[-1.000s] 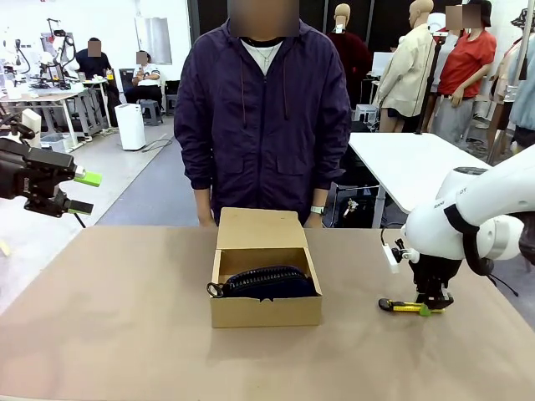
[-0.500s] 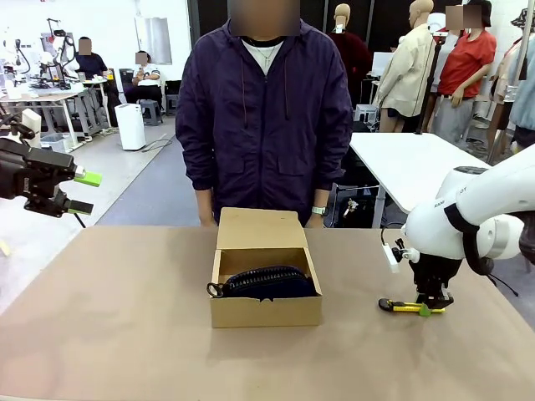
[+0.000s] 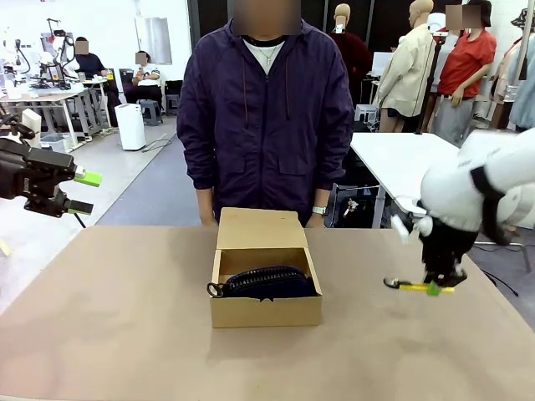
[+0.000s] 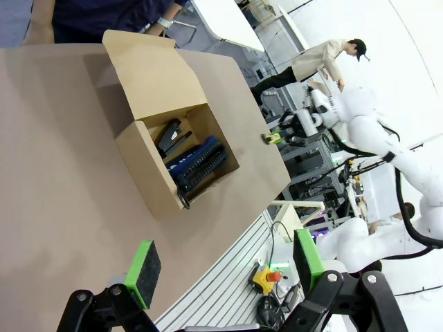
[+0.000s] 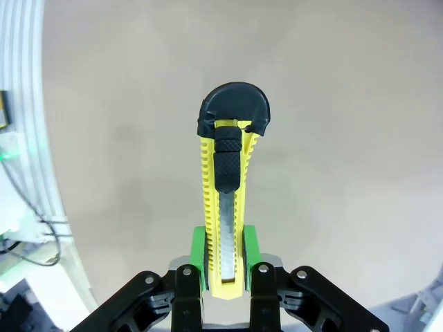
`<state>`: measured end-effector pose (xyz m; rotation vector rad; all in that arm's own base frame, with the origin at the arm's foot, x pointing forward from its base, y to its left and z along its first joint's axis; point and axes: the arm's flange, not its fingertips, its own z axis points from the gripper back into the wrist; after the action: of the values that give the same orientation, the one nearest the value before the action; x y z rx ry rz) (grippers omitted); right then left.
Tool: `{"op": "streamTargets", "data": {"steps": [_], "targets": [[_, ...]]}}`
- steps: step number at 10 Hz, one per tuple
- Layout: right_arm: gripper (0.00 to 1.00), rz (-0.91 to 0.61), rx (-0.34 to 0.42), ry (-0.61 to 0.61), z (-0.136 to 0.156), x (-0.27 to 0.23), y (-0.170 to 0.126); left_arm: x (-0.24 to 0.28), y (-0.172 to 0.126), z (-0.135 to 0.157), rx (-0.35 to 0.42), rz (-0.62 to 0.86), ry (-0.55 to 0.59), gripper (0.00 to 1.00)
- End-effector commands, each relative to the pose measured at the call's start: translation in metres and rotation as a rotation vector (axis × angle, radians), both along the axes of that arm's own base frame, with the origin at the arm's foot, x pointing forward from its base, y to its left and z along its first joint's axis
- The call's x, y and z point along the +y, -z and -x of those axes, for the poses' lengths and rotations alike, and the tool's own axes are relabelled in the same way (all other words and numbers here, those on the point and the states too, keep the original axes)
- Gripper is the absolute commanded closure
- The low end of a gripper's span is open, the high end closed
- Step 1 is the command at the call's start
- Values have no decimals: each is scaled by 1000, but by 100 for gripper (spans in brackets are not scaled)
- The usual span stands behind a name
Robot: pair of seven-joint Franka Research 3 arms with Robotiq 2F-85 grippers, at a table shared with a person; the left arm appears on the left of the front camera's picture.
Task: Pack the items into the box.
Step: Pick up the item indicated by the person and place it inside the Mailer Box.
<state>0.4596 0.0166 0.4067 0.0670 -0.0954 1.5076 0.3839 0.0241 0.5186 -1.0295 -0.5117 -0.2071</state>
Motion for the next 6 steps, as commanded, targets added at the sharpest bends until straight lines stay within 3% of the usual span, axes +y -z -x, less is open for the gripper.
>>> {"op": "streamTargets", "data": {"steps": [1, 2, 4, 5, 6], "targets": [[100, -21, -10, 22, 1, 0, -28, 2, -1, 1, -3, 0, 10, 0], [100, -53, -33, 37, -1, -4, -14, 2, -1, 1, -3, 0, 10, 0], [100, -7, -11, -2, 6, -1, -29, 2, -1, 1, -3, 0, 10, 0], [100, -17, -21, 7, 7, -5, -37, 2, -1, 1, -3, 0, 10, 0], [100, 26, -63, 18, 3, 22, -46, 2, -1, 1, -3, 0, 10, 0]]}}
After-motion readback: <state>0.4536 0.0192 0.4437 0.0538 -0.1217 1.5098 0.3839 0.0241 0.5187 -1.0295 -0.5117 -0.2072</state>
